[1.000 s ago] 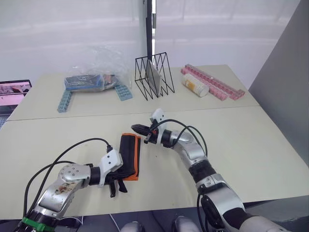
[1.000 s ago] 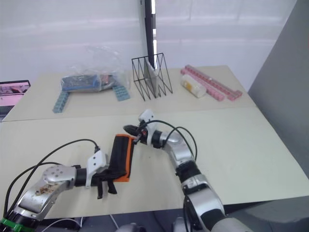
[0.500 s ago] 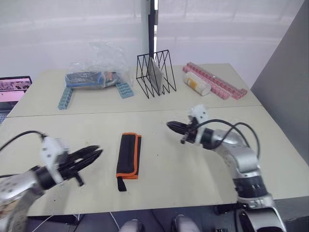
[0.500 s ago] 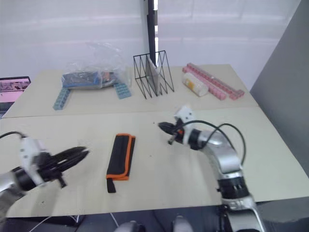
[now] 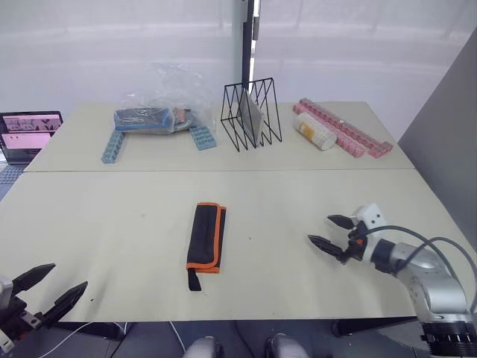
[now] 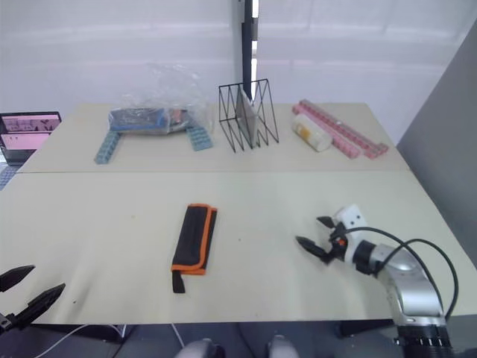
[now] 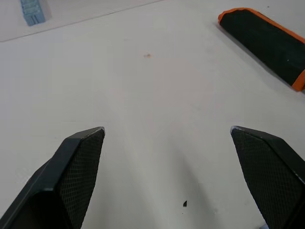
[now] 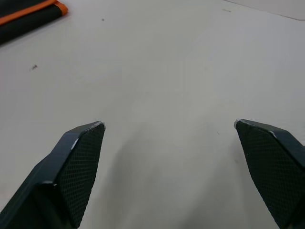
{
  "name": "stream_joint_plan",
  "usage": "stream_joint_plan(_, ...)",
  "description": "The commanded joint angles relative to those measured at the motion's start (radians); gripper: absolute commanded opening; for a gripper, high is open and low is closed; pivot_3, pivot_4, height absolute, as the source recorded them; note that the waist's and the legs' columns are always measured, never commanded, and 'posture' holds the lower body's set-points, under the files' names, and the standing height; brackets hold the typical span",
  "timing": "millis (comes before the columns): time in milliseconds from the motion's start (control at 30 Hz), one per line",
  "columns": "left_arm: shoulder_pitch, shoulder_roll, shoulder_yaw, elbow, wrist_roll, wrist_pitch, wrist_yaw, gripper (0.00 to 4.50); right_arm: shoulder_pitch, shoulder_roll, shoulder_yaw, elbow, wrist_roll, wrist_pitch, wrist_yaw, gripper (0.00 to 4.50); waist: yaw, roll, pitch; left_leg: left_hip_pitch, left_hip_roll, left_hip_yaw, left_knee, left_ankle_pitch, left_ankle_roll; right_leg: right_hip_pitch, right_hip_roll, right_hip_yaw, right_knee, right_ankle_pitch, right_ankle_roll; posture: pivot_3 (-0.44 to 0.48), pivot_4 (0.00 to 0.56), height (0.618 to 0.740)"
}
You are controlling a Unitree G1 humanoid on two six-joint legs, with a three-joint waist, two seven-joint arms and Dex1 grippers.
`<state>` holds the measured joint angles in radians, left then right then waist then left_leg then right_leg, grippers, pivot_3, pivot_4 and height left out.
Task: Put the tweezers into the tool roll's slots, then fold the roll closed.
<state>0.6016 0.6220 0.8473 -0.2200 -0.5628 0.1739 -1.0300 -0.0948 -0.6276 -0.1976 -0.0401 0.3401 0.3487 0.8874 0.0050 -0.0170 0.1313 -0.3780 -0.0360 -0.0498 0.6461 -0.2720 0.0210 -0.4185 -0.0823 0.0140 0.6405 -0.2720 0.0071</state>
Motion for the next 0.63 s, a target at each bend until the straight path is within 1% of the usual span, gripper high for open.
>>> stream_joint_plan(33,0.005,0.01,0.016,0.013,0.02,-0.012,0.032,4.5,0.018,-0.028,-0.087,0.026,0.033,-0.053,0.005,4.49,0.0,0.0,0.0,0.0,0.0,0.0,0.0,0.0,0.0,0.0,0.0,0.0,0.0,0.0,0.0,0.0,0.15,0.737)
stream_joint_plan(200,-0.014,0.022,0.003,0.014,0.01,0.017,0.056,4.5,0.029,-0.034,-0.094,0.051,0.034,-0.061,0.001,4.49,-0.003,0.0,0.0,0.001,0.0,0.001,0.0,0.0,0.0,0.0,0.0,0.0,0.001,0.0,0.0,0.0,0.15,0.737)
stream_joint_plan(633,-0.03,0.035,-0.026,0.014,0.024,0.016,0.072,4.5,0.029,-0.024,-0.069,0.023,0.046,-0.045,-0.017,4.49,-0.004,-0.001,0.0,0.002,0.0,0.001,0.0,0.0,0.0,0.001,0.0,0.001,0.002,0.0,0.0,0.0,0.15,0.737)
